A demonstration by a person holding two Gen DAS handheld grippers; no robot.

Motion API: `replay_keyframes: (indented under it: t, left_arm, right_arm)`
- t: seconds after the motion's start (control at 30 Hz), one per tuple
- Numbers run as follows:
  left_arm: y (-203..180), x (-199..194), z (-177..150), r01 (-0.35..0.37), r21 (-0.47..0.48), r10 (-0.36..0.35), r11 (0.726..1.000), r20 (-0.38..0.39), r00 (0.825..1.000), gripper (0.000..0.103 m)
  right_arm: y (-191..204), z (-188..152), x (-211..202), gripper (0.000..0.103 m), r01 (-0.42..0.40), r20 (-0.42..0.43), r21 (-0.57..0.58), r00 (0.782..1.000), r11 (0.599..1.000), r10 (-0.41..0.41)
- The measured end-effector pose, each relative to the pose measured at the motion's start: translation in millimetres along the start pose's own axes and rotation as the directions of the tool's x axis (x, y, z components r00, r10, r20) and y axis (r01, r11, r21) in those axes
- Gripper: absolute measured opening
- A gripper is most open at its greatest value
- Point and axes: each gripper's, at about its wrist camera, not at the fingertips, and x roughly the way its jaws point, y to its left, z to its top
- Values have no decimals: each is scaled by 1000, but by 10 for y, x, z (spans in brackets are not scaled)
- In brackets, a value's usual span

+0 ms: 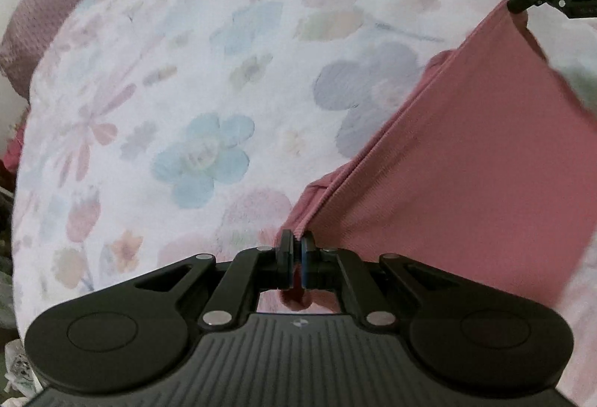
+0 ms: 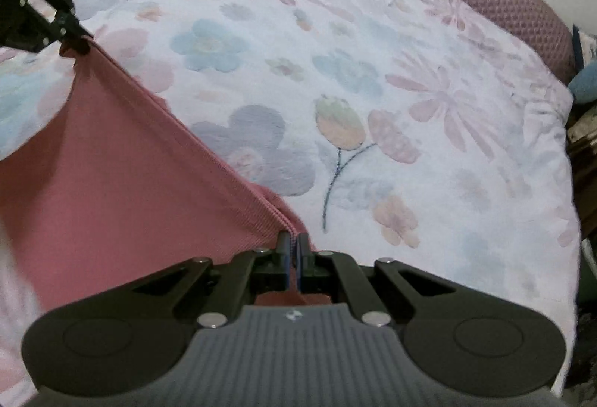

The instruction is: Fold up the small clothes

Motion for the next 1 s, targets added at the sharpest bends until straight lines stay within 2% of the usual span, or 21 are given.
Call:
replay_keyframes:
  t: [0.17,0.27,0.37,0.43,0.5,0.53,0.57,0.63,0.73,0.8,0.83,0.87,0.93,1.0]
  left_arm:
    - [94,518,39,33,-52,-35,998,-38,999,3]
    - [92,741,21,42,-61,-45,997,-57,997,3]
    - [80,888,-31,61,-80,-66,995,-66,996,4]
    - [81,900,-77,51,-87,-56,995,-54,997,12]
    - [142,868,-112,65,-123,-68,990,-22,997,14]
    - [195,842,-137,95,-159,-96,983,1,995,14]
    - [234,828,-156,115,-186,-115,976,11,993,14]
    - [295,824,-193,142,-230,-141,963,21,990,15]
    - [365,828,-241,181,-295,-176,938,43,983,15]
    - [398,826,-275,202,-348,-194,915,57,979,15]
    - [407,815,-290,206,-366,-194,907,70,978,13]
    - [404,789,-305,206,-376,-189,903,82,979,7]
    - [387,735,-319,194,-381,-172,904,92,981,4]
    - [355,642,-328,177,-369,-152,912,97,984,3]
  right_arm:
    - [-171,-24,619,0,-7,-16,85,1000,996,8]
    - [-237,-102,892,0,27,-26,114,999,993,-24]
    - [-338,-198,1069,0,0,-30,195,1000,981,6]
    - [-369,-252,1103,0,-18,-23,234,999,972,24]
    - [-429,-322,1033,0,-49,1,304,999,951,51]
    - [-484,-360,993,6,-64,18,353,998,934,62]
    - [-541,-396,968,20,-83,32,401,997,912,77]
    - [-669,-496,927,35,-158,69,523,987,837,143]
    - [-730,-621,967,35,-197,80,638,979,744,190]
    - [-710,-699,1010,20,-203,77,685,975,700,207]
    - [-701,-730,1017,3,-213,81,699,972,683,221]
    - [-687,-757,1013,0,-229,91,711,967,665,236]
    - [-651,-774,942,0,-234,111,716,968,658,223]
    - [-613,-751,787,0,-221,131,694,975,685,181]
